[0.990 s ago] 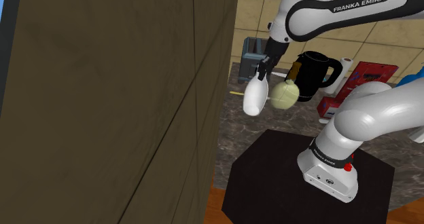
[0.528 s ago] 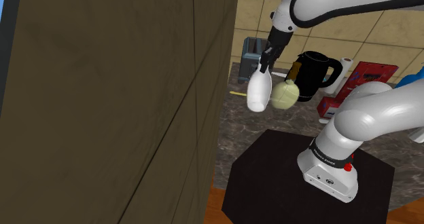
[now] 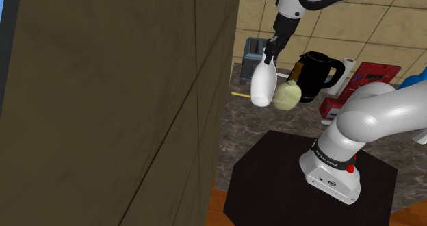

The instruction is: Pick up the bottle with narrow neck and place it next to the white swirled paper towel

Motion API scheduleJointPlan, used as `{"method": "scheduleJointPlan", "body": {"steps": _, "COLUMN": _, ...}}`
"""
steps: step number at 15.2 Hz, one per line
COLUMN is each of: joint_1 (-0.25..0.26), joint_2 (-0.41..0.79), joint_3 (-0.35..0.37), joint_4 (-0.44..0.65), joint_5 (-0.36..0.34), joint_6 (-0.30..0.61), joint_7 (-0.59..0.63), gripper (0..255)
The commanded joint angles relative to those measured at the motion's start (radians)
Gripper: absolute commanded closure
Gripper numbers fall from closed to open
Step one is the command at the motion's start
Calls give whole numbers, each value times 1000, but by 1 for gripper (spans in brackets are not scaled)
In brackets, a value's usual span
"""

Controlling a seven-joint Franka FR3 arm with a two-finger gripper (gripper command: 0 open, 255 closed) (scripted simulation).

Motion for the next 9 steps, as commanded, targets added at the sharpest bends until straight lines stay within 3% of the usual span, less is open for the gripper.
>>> {"method": "scheduleJointPlan", "body": {"steps": 1, "joint_1": 0, "joint_2": -2, "joint_3": 0, "joint_4": 26, "joint_5": 0, "joint_6": -27, "joint_7": 0, "gripper": 255}}
{"method": "scheduleJointPlan", "body": {"steps": 9, "joint_1": 1, "joint_2": 8, "joint_3": 1, "joint_4": 139, "joint_5": 1, "joint_6": -131, "joint_7": 1, "gripper": 255}}
